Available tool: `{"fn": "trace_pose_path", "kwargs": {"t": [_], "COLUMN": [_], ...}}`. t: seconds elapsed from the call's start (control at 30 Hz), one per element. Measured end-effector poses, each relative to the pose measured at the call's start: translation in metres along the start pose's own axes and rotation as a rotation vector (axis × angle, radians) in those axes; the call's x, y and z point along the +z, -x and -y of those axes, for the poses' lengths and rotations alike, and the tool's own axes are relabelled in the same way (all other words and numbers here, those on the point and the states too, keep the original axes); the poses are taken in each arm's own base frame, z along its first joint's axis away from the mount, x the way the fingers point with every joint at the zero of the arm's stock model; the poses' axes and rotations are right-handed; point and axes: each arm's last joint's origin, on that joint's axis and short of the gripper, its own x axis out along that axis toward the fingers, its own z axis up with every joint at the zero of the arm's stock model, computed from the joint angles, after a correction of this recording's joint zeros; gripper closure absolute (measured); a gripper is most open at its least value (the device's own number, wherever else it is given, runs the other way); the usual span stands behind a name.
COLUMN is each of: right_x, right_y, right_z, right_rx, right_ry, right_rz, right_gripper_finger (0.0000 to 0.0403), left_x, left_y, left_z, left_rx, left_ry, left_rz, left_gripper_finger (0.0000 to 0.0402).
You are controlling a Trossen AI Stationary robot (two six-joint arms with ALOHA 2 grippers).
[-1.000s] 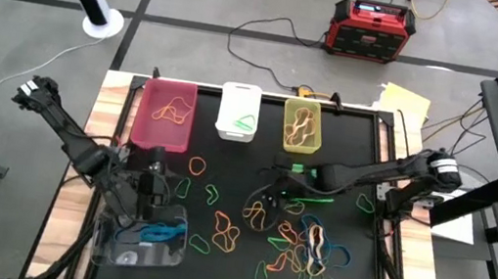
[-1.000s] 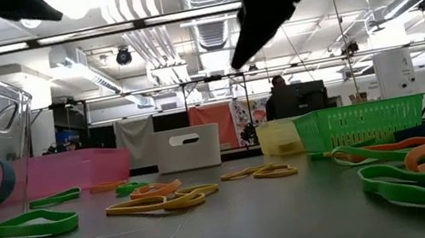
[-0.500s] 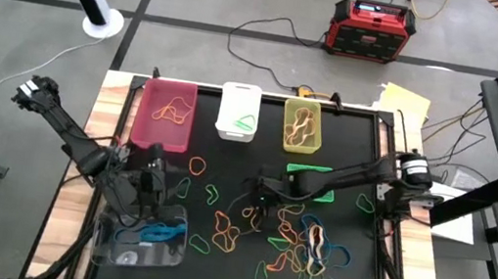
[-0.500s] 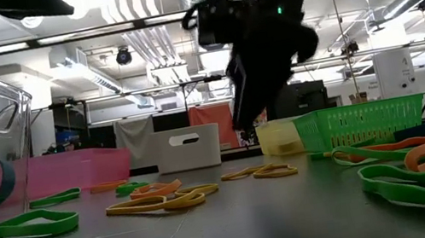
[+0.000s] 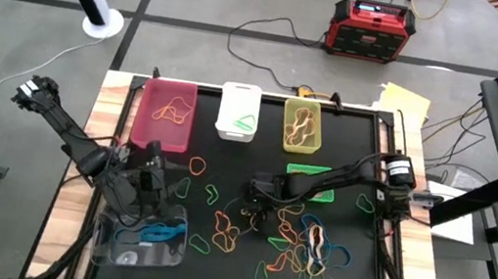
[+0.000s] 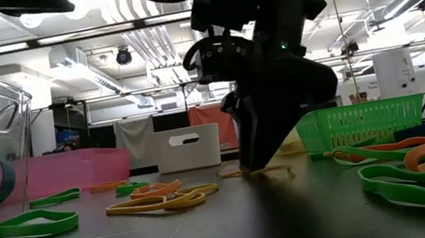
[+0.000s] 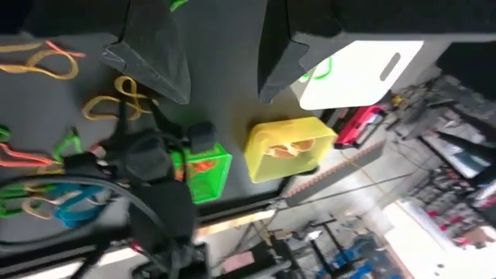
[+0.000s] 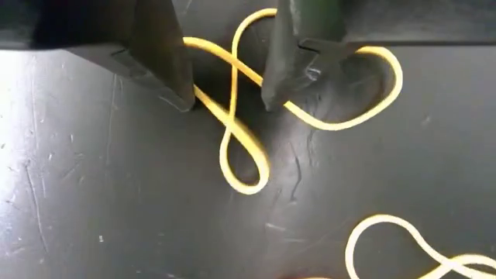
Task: Sort rubber bands into baskets
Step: Put the yellow rubber band into the pink bin
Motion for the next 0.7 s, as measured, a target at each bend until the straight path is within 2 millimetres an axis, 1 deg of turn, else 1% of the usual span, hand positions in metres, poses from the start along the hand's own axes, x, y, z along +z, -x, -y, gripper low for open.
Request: {"fn": "trace_pose_path", "kwargs": {"t": [0.13,0.27,0.3,0.37,0.53,0.6,0.7], "right_x": [0.0,-0.002,-0.001,0.0,0.004,0.006,0.015], "right_y": [-0.012,-0.017,-0.017,-0.016,-0.003,0.005,0.023], "right_z": [0.001,0.001,0.002,0.002,0.002,0.002,0.004], "right_rx": [-0.003,-0.011,-0.011,-0.013,-0.075,-0.087,-0.112], "right_ry": [0.022,0.023,0.024,0.026,0.042,0.042,0.045], "right_rz": [0.001,-0.003,0.0,0.014,0.049,0.078,0.188], "right_gripper_finger": [0.0302,0.0372,0.0382,0.0388,0.0394,0.0394,0.0394], "left_x": [0.001,0.001,0.002,0.002,0.004,0.006,0.008], "left_y": [0.0,0.0,0.0,0.0,0.0,0.0,0.0], "left_z": [0.0,0.0,0.0,0.0,0.0,0.0,0.0], "left_rx": [0.031,0.031,0.03,0.03,0.028,0.026,0.024], "left_ry": [0.008,0.015,0.016,0.026,0.057,0.078,0.101], "left_rz": [0.009,0.013,0.014,0.02,0.033,0.041,0.055], "left_gripper_finger": [0.0264,0.0264,0.0264,0.0264,0.0264,0.0264,0.0264]}}
